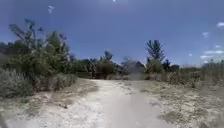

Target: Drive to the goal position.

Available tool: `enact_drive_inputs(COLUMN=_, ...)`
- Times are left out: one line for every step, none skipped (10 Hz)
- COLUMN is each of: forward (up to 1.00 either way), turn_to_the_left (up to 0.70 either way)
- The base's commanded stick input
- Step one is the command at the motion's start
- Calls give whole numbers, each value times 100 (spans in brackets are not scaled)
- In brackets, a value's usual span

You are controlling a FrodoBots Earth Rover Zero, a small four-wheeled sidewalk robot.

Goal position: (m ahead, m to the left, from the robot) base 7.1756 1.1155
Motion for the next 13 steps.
enact_drive_inputs(forward=45, turn_to_the_left=0)
enact_drive_inputs(forward=45, turn_to_the_left=0)
enact_drive_inputs(forward=45, turn_to_the_left=0)
enact_drive_inputs(forward=45, turn_to_the_left=0)
enact_drive_inputs(forward=45, turn_to_the_left=0)
enact_drive_inputs(forward=45, turn_to_the_left=0)
enact_drive_inputs(forward=45, turn_to_the_left=0)
enact_drive_inputs(forward=45, turn_to_the_left=0)
enact_drive_inputs(forward=45, turn_to_the_left=0)
enact_drive_inputs(forward=45, turn_to_the_left=0)
enact_drive_inputs(forward=45, turn_to_the_left=0)
enact_drive_inputs(forward=45, turn_to_the_left=0)
enact_drive_inputs(forward=45, turn_to_the_left=0)
